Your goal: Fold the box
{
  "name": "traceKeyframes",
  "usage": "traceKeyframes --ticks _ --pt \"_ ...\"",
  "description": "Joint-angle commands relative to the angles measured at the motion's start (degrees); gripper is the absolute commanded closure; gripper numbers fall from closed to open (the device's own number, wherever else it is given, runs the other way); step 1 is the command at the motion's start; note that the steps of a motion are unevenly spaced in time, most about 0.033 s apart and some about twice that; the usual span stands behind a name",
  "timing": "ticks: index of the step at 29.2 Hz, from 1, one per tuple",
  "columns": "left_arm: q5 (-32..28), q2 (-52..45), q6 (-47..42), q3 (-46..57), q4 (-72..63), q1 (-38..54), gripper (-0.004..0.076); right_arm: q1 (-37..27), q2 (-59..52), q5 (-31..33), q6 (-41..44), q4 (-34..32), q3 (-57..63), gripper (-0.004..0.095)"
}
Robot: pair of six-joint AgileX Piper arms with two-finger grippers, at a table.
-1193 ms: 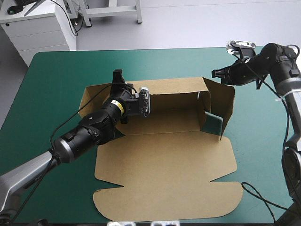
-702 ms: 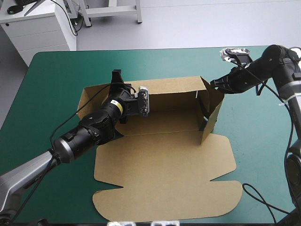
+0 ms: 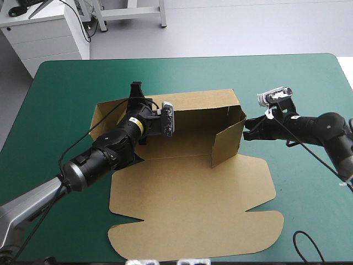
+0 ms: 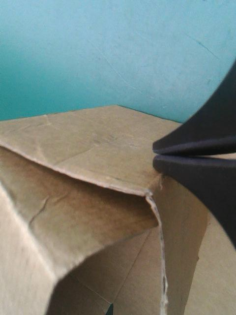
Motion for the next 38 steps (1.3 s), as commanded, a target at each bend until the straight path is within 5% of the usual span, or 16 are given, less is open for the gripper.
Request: traceKeyframes --ticks 1,7,25,28,35,38 --pt "-0.5 -2.0 1.1 -1.5 0.6 0.0 0.0731 0.3 -5.6 -7.1 -13.9 11.6 4.0 0.0926" --pt "0.2 -2.0 13.0 -1.5 -9.7 0.0 0.0731 0.3 -5.4 -7.5 -16.8 13.6 5.1 0.0927" --pt "0.6 -2.0 13.3 -1.5 -11.0 0.0 0.0731 0.3 -5.1 -1.5 -22.4 12.6 5.1 0.0908" --pt "0.6 -2.0 13.3 -1.5 -11.0 0.0 0.0731 0.3 -4.4 -0.7 -23.4 12.2 5.1 0.0826" --pt "0.6 -2.0 13.3 -1.5 -11.0 0.0 0.0731 0.3 -3.3 1.5 -25.2 11.9 5.1 0.0366" --pt "0.6 -2.0 13.3 -1.5 -11.1 0.0 0.0731 0.3 -3.3 1.7 -26.9 12.5 5.1 0.0277"
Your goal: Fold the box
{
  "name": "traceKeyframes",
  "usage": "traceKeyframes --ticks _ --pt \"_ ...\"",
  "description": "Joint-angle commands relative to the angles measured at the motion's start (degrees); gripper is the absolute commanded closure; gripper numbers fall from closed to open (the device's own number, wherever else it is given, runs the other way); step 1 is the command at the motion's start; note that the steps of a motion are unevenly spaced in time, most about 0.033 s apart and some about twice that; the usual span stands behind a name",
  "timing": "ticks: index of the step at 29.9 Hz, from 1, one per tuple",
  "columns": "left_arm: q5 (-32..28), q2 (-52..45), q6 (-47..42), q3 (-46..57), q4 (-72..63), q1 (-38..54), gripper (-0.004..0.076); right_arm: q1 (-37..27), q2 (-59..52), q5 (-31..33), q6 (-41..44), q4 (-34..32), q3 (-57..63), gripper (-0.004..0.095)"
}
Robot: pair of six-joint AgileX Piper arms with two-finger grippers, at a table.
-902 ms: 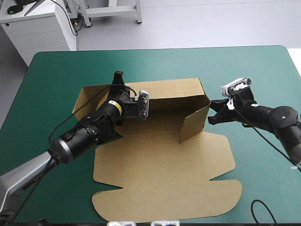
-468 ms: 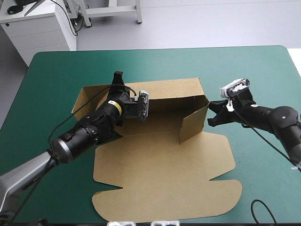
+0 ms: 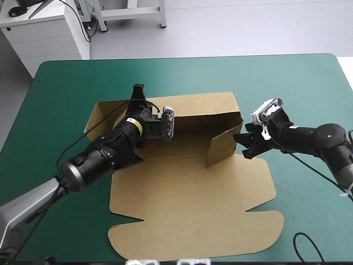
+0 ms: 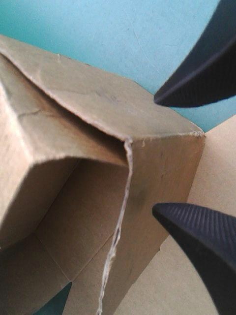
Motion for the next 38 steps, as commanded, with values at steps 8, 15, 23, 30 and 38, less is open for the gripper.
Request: traceKeyframes --ticks 8,15,23,30,38 --pt "0.8 -1.5 4.4 -1.3 -5.7 0.0 0.0731 7.9 3.3 -9.0 -4.2 7.0 -1.4 0.0272" --pt "6.1 -1.5 8.4 -1.3 -9.7 0.0 0.0731 11.9 4.0 -19.7 -3.2 7.1 -1.6 0.0274" --pt "5.9 -1.5 11.9 -1.3 -14.4 0.0 0.0731 11.9 4.0 -17.5 0.8 7.1 -1.6 0.0596" --pt "5.3 -1.5 11.7 -1.3 -14.4 0.0 0.0731 11.9 4.0 -14.9 1.0 7.1 -1.6 0.0926" --pt "3.2 -1.7 11.4 -1.3 -24.8 -0.4 0.0722 11.9 4.0 -16.9 6.5 7.6 -1.6 0.0925"
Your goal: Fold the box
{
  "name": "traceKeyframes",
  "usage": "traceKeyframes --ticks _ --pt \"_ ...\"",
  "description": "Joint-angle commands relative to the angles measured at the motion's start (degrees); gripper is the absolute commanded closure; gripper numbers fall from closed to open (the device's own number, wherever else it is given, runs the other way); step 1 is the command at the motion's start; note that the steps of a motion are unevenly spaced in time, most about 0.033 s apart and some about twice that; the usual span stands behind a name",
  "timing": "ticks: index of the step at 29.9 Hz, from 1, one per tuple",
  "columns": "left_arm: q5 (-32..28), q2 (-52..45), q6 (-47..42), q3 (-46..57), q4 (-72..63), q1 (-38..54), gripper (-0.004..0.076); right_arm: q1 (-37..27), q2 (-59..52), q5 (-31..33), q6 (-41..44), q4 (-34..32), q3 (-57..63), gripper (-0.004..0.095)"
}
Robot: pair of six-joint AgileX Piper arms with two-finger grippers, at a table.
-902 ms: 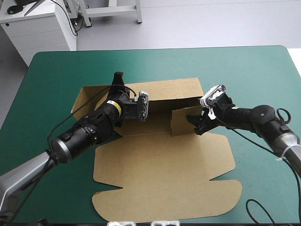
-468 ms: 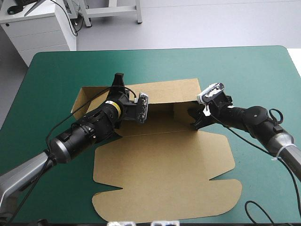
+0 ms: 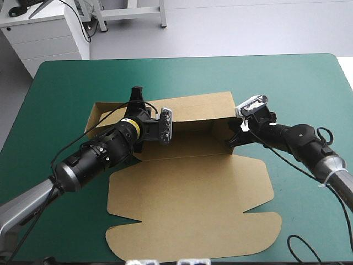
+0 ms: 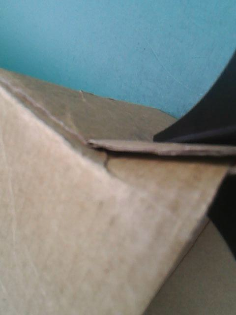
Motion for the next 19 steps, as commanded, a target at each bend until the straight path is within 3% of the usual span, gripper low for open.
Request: traceKeyframes --ticks 1,4,12,19 --pt "0.9 -0.9 -0.8 -0.3 -9.4 -1.1 0.0708 0.5 -1.7 2.8 3.9 2.5 -1.6 0.0924" --pt "1.4 -1.7 -1.8 -0.3 -9.4 -2.4 0.0624 0.5 -1.7 -0.4 6.5 2.5 -1.6 0.0918" --pt "7.8 -5.5 -5.9 -4.1 -9.3 -10.0 0.0237 0.5 -1.7 -2.5 8.9 2.5 -1.7 0.0916" --pt "13.1 -8.5 -9.1 -7.5 -8.2 -17.3 0.023 0.4 -1.7 -2.7 9.0 2.5 -1.7 0.0916"
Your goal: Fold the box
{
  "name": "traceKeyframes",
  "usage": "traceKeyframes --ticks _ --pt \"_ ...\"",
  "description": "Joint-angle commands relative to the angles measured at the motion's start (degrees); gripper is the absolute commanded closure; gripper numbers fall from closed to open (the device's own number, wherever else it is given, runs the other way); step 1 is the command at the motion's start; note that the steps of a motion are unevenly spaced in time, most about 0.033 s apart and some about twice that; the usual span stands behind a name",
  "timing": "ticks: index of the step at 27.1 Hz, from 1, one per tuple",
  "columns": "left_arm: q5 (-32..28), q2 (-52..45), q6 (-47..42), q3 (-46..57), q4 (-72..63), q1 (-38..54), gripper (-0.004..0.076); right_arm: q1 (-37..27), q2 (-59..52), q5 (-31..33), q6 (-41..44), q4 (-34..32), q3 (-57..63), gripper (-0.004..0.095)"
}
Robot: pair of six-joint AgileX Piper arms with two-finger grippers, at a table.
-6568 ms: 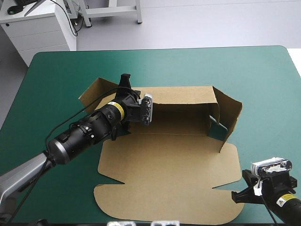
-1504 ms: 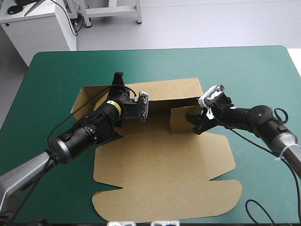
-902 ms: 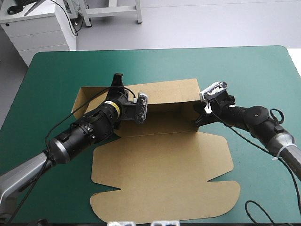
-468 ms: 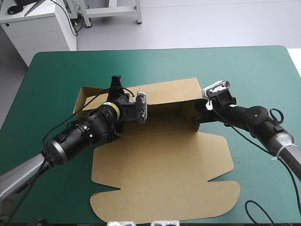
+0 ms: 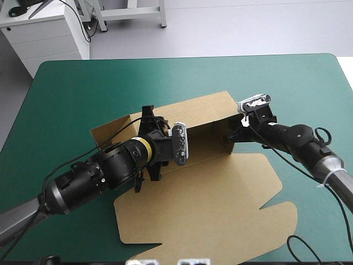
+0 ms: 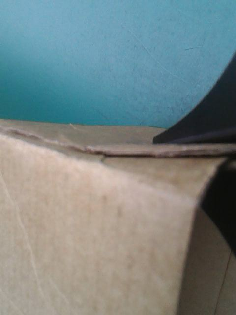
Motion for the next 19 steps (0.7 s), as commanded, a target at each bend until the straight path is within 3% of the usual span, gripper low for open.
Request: traceKeyframes --ticks 1,3,5,8,9,16,19 --pt "-0.3 -3.7 -1.7 -3.2 1.2 -3.4 0.0242 0.0 -1.8 -0.3 0.8 2.7 -1.7 0.0916" --pt "0.2 -4.7 -1.8 -3.9 1.2 -5.3 0.0314 0.0 -1.8 -0.3 0.7 2.5 -1.7 0.0916" --pt "0.5 -5.4 -1.8 -4.2 1.2 -6.2 0.0441 0.0 -1.8 -0.3 0.7 2.5 -1.7 0.0916" --pt "0.7 -6.2 -1.3 -4.7 1.1 -6.4 0.0693 0.0 -1.8 -0.2 0.5 2.0 -1.7 0.0916" --pt "1.2 -6.3 -0.7 -4.7 1.4 -6.4 0.0724 0.0 -1.9 -0.2 0.5 1.3 -1.7 0.0917" --pt "7.5 -6.2 -0.6 -7.9 1.0 -5.8 0.0714 0.0 -3.5 -0.4 0.7 -0.5 -1.7 0.0916" --pt "7.3 -6.1 -0.6 -13.4 -4.9 0.8 0.0714 0.0 -4.1 -0.7 0.7 -0.9 -1.7 0.0918"
